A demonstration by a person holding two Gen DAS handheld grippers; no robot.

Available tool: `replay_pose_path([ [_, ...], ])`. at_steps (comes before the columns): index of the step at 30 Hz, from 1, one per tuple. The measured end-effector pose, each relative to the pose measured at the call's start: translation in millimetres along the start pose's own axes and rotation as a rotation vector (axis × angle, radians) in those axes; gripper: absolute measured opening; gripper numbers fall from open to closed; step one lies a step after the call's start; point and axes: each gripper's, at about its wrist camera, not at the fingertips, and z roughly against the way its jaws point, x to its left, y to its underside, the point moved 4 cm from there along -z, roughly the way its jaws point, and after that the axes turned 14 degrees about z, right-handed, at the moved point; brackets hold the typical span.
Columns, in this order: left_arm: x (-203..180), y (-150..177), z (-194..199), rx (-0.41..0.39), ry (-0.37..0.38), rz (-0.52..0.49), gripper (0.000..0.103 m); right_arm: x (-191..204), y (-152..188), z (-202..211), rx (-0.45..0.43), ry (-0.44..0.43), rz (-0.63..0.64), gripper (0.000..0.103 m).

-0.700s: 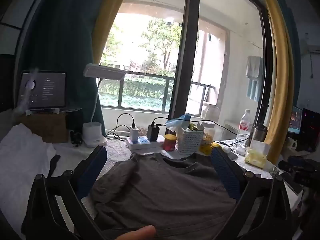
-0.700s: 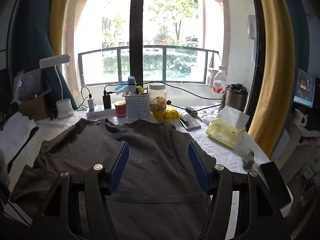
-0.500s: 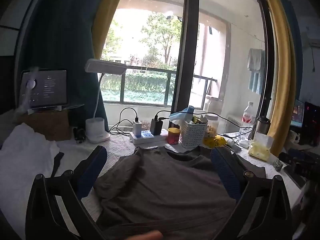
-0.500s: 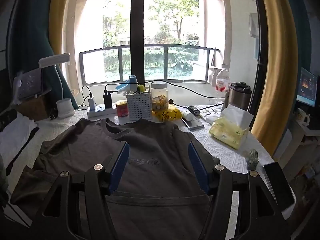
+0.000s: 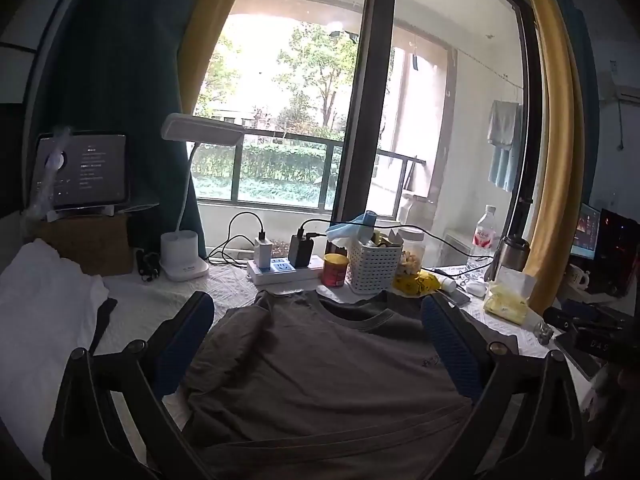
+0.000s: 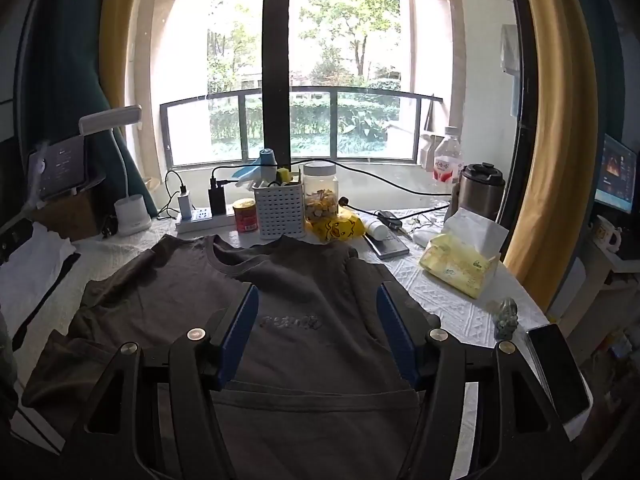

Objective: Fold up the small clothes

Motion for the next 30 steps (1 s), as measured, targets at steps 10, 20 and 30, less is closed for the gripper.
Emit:
replay_pose_path([
  [10,-1,-1,5,-0.009,0.002,0.010,0.102,1,-2,5,-0.003,0.004,0.002,0.065],
  [20,0,-2,10,-0.015,0.006,0.018,0.102,7,-5,9,-0.004,0.000,0.009,0.065],
  [30,3,-3,13,-0.017,0.004,0.020,0.102,9,-7,10,-0.004,-0.008,0.011,0.065],
])
